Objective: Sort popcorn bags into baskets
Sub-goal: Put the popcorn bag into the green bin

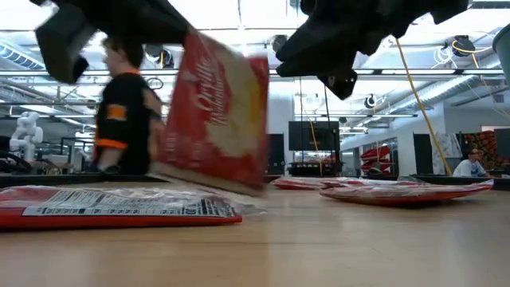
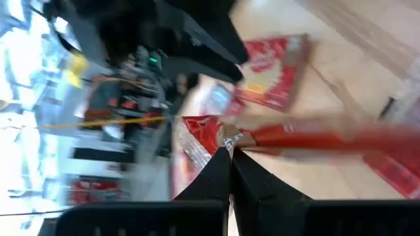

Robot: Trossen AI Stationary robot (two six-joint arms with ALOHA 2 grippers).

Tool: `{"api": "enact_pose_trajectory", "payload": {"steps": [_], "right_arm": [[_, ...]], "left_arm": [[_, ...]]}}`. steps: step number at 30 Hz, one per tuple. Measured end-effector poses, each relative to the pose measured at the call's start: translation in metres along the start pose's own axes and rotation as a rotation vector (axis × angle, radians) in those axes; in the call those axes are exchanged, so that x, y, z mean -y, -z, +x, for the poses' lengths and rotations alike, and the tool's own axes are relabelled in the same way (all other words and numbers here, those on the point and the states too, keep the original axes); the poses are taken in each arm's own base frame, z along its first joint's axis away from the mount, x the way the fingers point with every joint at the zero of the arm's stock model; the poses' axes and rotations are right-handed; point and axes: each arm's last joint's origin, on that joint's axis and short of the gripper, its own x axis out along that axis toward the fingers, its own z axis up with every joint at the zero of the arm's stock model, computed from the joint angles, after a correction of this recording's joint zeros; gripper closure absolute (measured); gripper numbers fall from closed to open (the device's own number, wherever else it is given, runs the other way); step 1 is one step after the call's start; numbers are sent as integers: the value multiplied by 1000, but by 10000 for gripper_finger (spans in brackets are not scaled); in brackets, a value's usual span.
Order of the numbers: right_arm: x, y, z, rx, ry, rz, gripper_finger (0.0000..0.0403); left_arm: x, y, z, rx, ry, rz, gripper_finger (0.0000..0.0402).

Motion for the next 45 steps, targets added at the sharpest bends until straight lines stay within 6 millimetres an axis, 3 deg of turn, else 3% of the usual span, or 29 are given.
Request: {"api": "enact_pose_trajectory", "payload": {"steps": [9,16,23,29,33,38,45], "right_arm": [[9,-11,3,67,9,-128,182],[2,-12,15,151,-98,-208,156],[3,-10,28,206,-140,-259,209],[2,-14,24,236,-146,-275,315],[0,-20,15,235,-143,-252,383],[-4,-29,-9,157,-81,-184,368],[-20,-46,-53,-140,61,-69,374]], "left_arm": [[-17,-13,-23,88,-65,12,400],[-24,-16,-24,113,-111,37,400],[-32,-21,-25,146,-170,52,398],[-32,-21,-26,117,-187,56,398],[-34,-18,-26,35,-233,20,376],[-34,-16,-27,-60,-283,-39,319],[-34,-12,-32,-213,-400,-194,217]]}}
